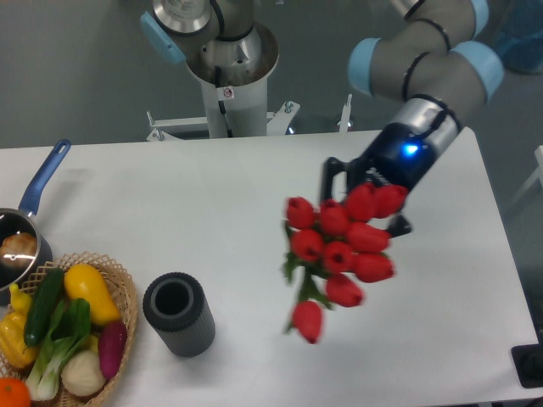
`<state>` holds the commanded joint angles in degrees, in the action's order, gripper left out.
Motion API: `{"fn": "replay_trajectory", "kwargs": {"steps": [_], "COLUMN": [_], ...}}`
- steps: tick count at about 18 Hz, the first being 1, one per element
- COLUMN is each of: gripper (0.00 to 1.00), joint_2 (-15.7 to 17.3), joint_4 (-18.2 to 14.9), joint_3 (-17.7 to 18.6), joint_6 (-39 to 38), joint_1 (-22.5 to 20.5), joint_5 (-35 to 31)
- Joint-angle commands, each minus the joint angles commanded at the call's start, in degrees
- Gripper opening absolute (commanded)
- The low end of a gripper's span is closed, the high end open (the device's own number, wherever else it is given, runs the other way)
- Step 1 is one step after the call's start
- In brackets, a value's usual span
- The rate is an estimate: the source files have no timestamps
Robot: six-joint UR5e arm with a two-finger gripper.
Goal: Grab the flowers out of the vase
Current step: 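Carry the tulip bunch away from the vase and hold it aloft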
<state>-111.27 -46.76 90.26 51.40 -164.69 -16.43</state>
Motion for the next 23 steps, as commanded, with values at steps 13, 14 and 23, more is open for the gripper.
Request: {"fn": "replay_trajectory", "kwargs": {"steps": [13, 14, 23], "gripper": [0.14, 0.14, 0.15], "joint_2": [0.61, 0.61, 0.00], "joint_4": [-0.26, -0.35, -1.14], "joint_3": [4.22, 4.22, 3.52], "joint_6": [24.00, 25.58, 27.00], "joint_1": [-0.98, -0.81, 7.72], "joint_5": [-32.85, -35.22, -60.90]}}
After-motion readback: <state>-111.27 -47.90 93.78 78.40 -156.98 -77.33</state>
